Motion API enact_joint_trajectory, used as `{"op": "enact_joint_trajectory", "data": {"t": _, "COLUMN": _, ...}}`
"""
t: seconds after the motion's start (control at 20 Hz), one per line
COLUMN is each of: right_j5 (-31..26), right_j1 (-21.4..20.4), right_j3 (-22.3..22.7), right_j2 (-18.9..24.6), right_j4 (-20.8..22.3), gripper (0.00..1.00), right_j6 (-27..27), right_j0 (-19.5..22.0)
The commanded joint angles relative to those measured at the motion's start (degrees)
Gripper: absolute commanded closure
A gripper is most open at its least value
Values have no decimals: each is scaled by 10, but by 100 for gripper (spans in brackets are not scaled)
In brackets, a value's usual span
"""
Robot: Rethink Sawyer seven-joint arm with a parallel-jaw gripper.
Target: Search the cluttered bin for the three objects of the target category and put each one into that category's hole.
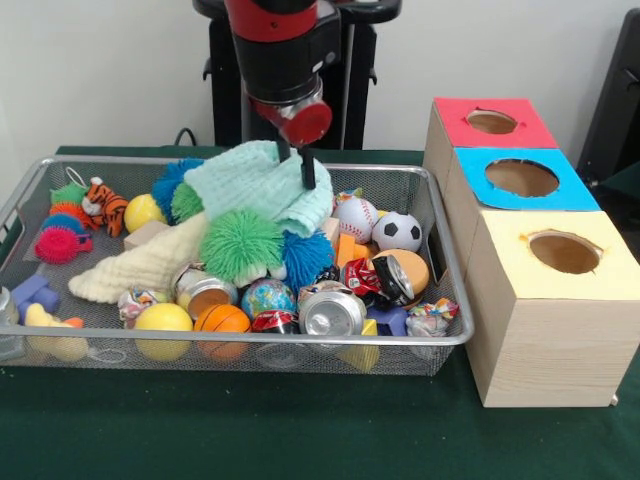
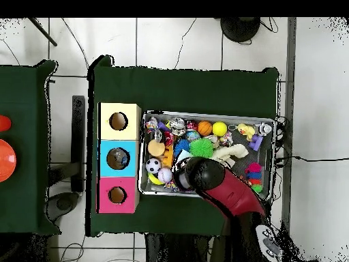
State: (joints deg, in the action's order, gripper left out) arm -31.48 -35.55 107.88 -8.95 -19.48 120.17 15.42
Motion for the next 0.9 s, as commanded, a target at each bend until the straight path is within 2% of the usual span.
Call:
{"op": "enact_joint_trajectory", "data": {"t": 0.05, "right_j5": -90, "right_j1": -22, "right_j3": 45, "right_j2": 38, "right_j4": 2, "gripper": 0, "right_j6": 71, "right_j0": -14}}
{"op": "enact_joint_trajectory", "data": {"t": 0.25, "right_j5": -95, "right_j1": -22, "right_j3": 39, "right_j2": 34, "right_j4": 0, "gripper": 0, "right_j6": 81, "right_j0": -25}}
{"op": "enact_joint_trajectory", "data": {"t": 0.45, "right_j5": -31, "right_j1": 32, "right_j3": 16, "right_j2": 41, "right_j4": 6, "gripper": 0, "right_j6": 61, "right_j0": -10}}
{"op": "enact_joint_trajectory", "data": {"t": 0.6, "right_j5": -44, "right_j1": 59, "right_j3": -46, "right_j2": 10, "right_j4": 33, "gripper": 0, "right_j6": 55, "right_j0": -10}}
{"op": "enact_joint_trajectory", "data": {"t": 0.8, "right_j5": -110, "right_j1": 83, "right_j3": -166, "right_j2": -42, "right_j4": 81, "gripper": 0, "right_j6": 38, "right_j0": -15}}
{"op": "enact_joint_trajectory", "data": {"t": 0.9, "right_j5": -130, "right_j1": 86, "right_j3": -203, "right_j2": -55, "right_j4": 101, "gripper": 0, "right_j6": 29, "right_j0": -13}}
